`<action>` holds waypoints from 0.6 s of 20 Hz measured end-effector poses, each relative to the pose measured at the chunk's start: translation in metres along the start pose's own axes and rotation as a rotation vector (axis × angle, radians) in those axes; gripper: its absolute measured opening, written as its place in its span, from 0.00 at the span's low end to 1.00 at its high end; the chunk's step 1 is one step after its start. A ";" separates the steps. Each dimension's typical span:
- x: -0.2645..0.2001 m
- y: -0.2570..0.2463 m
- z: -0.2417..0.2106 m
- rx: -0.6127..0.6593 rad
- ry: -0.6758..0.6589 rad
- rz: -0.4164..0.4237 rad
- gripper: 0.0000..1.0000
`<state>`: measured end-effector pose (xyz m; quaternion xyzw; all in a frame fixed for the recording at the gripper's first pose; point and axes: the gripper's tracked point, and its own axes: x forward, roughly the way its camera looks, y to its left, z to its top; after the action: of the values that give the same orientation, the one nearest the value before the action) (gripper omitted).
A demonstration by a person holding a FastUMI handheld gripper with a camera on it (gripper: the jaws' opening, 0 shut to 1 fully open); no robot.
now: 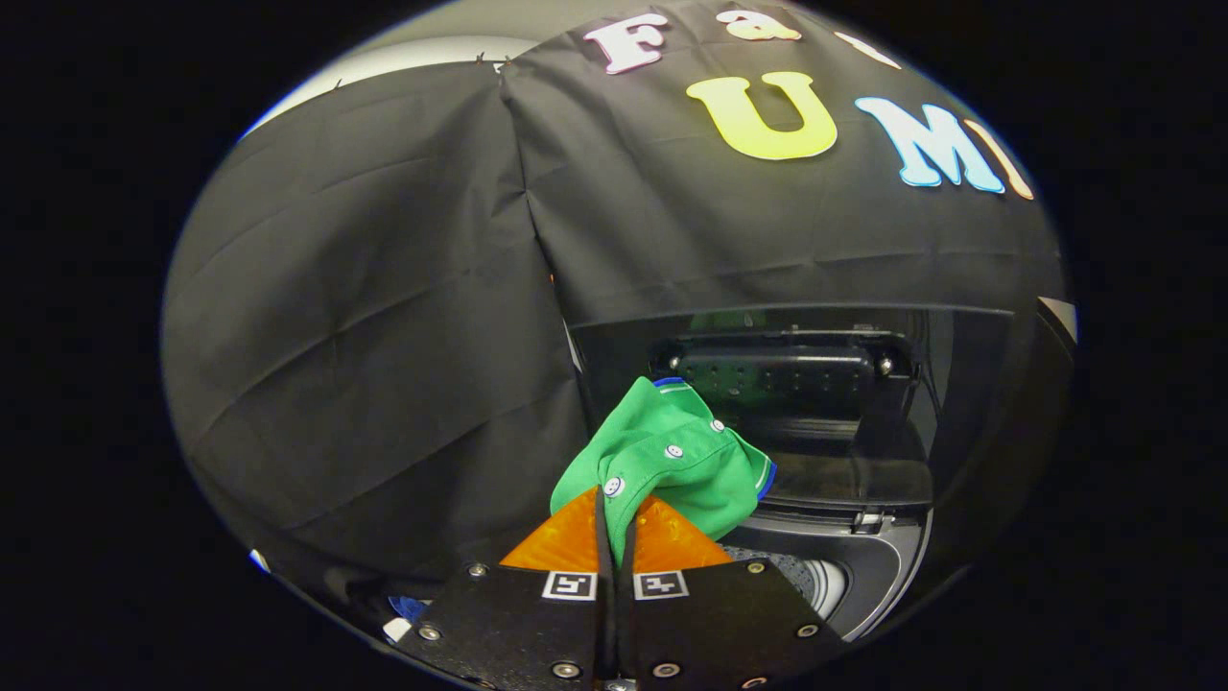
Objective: Put the clothes into the washing machine and then close the washing machine lid.
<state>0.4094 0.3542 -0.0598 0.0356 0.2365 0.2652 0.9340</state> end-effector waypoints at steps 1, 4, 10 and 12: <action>0.004 -0.003 -0.006 -0.013 0.012 -0.007 0.00; 0.009 -0.008 -0.029 -0.026 0.045 -0.025 0.00; 0.021 -0.031 -0.067 -0.019 0.133 -0.072 0.00; 0.024 -0.038 -0.079 -0.014 0.170 -0.091 0.01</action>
<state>0.4091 0.3296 -0.1475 -0.0041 0.3143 0.2264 0.9219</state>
